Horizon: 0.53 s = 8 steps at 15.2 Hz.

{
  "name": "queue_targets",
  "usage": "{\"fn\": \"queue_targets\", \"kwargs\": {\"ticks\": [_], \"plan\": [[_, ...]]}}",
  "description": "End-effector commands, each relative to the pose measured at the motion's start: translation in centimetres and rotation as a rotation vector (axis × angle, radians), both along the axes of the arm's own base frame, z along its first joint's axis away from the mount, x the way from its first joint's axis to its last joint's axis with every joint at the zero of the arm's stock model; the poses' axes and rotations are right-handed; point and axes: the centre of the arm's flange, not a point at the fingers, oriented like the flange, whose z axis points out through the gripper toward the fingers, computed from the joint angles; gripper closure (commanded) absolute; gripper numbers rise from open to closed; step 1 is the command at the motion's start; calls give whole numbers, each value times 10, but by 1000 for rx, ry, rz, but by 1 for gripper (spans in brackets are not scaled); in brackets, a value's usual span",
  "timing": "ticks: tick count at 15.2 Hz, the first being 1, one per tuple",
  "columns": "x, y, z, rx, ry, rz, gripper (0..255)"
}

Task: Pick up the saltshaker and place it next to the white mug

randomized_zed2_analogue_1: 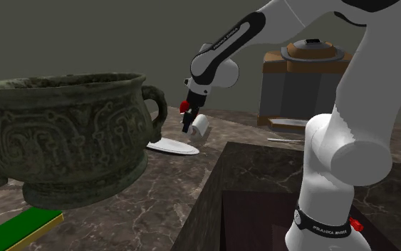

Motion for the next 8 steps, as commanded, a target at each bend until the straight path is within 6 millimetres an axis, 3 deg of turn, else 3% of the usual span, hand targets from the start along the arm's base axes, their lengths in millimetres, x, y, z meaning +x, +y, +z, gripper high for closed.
{"fn": "queue_targets", "kwargs": {"ticks": [1, 4, 5, 8], "plan": [[-1, -1, -3, 4, 6, -2, 255], [-1, -1, -3, 4, 6, -2, 255], [-1, -1, -3, 4, 6, -2, 0], [-1, -1, -3, 4, 5, -2, 0]]}}
